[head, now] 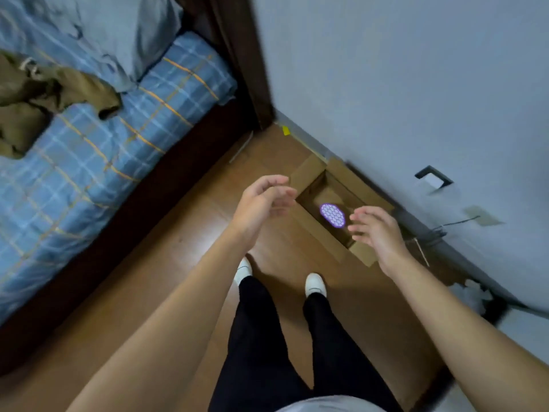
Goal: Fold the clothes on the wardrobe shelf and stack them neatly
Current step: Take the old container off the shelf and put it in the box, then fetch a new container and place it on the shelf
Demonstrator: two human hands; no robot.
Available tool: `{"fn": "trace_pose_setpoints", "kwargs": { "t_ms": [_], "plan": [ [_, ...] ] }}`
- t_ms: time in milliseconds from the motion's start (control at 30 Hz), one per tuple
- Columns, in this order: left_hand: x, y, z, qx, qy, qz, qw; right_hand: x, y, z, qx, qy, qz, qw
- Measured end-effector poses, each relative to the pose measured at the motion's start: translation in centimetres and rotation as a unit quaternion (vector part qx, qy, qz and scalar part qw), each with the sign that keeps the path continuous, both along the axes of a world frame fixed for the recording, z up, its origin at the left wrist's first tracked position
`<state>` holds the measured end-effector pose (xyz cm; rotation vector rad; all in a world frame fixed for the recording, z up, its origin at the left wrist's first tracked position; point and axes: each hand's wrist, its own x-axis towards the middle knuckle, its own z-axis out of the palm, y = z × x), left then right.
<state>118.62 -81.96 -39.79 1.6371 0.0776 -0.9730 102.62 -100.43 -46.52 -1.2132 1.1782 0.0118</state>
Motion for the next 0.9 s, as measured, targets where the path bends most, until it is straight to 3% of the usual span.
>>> {"fn": "trace_pose_setpoints", "kwargs": {
  "t_ms": [167, 333, 600, 767, 900],
  "plan": [
    [-7.4, 11.5, 0.5, 0.068, 0.048, 0.16, 0.984, -2.5, 7.6, -1.3, 0.035, 0.104, 0.152, 0.982],
    [-20.3, 22.8, -0.3, 0.111, 0.126, 0.317, 0.934, -2.6, 19.1, 2.2, 0.056, 0.099, 0.404, 0.908],
    [-44.5, 31.4, -2.9, 0.101, 0.199, 0.574, 0.788, -7.7, 36.4, 11.1, 0.075, -0.023, 0.646, 0.76],
    [-57.6, 32.4, -3.3, 0.049, 0.219, 0.675, 0.702, -15.3, 43.9, 12.2, 0.058, -0.023, 0.743, 0.667],
    [-65.5, 33.0, -3.2, 0.019, 0.228, 0.767, 0.6, -20.4, 47.0, 10.7, 0.009, 0.003, 0.817, 0.576]
  ]
}}
